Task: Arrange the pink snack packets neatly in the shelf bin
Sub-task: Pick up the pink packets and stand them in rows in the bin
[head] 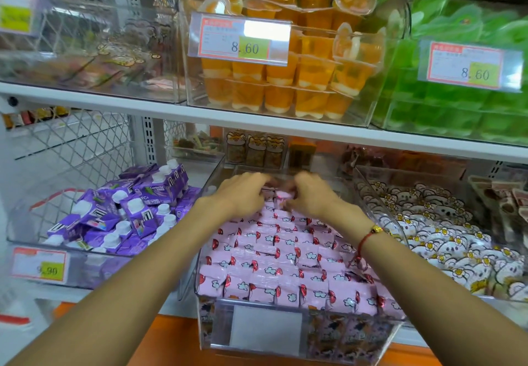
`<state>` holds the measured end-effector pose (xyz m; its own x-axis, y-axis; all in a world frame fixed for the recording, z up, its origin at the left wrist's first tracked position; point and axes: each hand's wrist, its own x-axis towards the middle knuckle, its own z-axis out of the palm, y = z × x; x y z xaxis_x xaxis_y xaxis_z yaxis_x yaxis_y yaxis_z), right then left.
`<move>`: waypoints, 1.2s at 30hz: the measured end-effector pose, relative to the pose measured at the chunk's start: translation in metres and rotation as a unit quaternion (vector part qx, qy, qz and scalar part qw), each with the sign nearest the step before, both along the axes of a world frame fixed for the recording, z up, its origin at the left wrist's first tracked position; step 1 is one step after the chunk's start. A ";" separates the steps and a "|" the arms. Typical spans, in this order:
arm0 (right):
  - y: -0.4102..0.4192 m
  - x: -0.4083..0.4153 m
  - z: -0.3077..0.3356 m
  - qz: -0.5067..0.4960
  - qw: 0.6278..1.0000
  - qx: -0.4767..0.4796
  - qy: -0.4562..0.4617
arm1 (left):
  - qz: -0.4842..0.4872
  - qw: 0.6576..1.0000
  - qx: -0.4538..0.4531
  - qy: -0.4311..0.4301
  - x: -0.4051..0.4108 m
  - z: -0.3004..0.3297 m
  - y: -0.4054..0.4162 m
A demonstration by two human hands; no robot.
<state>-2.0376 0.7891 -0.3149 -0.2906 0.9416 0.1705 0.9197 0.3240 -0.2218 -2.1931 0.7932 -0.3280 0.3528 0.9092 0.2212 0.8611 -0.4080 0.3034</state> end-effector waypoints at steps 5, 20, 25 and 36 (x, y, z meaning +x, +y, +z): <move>-0.010 0.026 -0.007 0.023 0.987 -0.099 0.128 | -0.048 0.997 -0.050 0.023 0.003 0.000 -0.001; 0.013 0.030 -0.013 -0.054 0.998 -0.019 -0.030 | -0.072 0.995 -0.026 0.068 0.016 -0.012 -0.012; 0.022 0.032 -0.016 -0.077 0.996 -0.036 0.038 | -0.113 0.988 -0.070 0.072 0.017 -0.011 -0.013; 0.003 0.019 0.007 -0.131 0.891 0.074 0.429 | -0.105 0.987 -0.105 0.066 0.016 -0.011 -0.011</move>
<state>-2.0184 0.7924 -0.3075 0.2336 0.9062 0.3525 0.4804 0.2076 -0.8521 -2.1770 0.7820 -0.3386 0.5510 0.8342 -0.0241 0.8023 -0.5215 0.2905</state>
